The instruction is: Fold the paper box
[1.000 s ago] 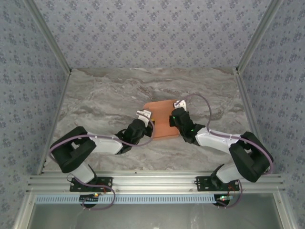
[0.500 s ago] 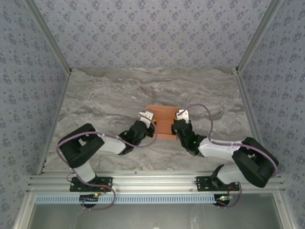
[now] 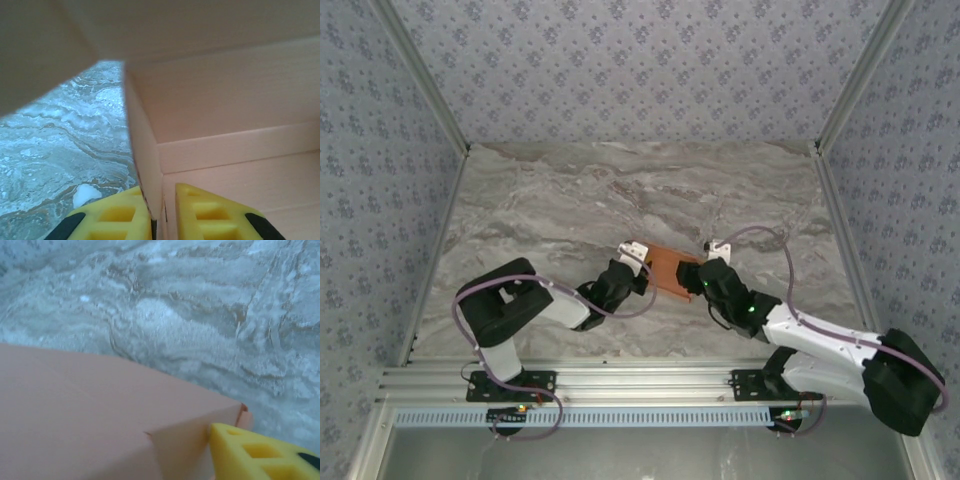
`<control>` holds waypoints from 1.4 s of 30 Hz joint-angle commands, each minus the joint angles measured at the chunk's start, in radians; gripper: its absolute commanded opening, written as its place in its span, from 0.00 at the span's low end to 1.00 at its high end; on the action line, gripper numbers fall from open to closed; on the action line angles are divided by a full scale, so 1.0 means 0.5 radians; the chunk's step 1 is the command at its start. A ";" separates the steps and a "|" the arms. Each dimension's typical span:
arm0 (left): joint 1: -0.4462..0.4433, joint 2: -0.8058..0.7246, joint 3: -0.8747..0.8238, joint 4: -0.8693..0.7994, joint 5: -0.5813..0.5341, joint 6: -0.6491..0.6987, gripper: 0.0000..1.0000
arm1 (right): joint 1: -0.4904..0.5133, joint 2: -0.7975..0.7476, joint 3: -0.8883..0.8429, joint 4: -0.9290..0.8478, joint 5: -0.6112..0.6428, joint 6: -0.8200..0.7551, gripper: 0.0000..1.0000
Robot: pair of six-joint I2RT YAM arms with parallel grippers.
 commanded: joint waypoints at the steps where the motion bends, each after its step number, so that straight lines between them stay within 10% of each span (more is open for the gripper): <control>1: -0.025 0.065 0.008 0.128 -0.088 0.045 0.18 | -0.054 -0.084 -0.037 -0.345 -0.283 0.214 0.55; 13: -0.011 0.015 0.062 0.042 -0.139 0.000 0.21 | -0.279 -0.313 -0.015 -0.604 -0.873 0.082 0.63; 26: 0.033 -1.083 -0.236 -0.845 0.292 -0.254 0.99 | -0.353 -0.636 0.343 -1.529 -1.004 0.134 0.64; 34: 0.819 -1.595 0.224 -2.113 0.703 -0.908 0.99 | -0.722 -0.641 0.640 -1.466 -1.709 0.245 0.59; 38: 1.318 -1.249 0.780 -2.664 1.365 -1.098 0.99 | -0.989 -0.574 0.790 -1.605 -1.835 0.479 0.67; 42: 1.401 -0.680 1.407 -3.122 1.872 -1.148 0.99 | -1.245 -0.398 0.724 -1.309 -2.079 0.889 0.71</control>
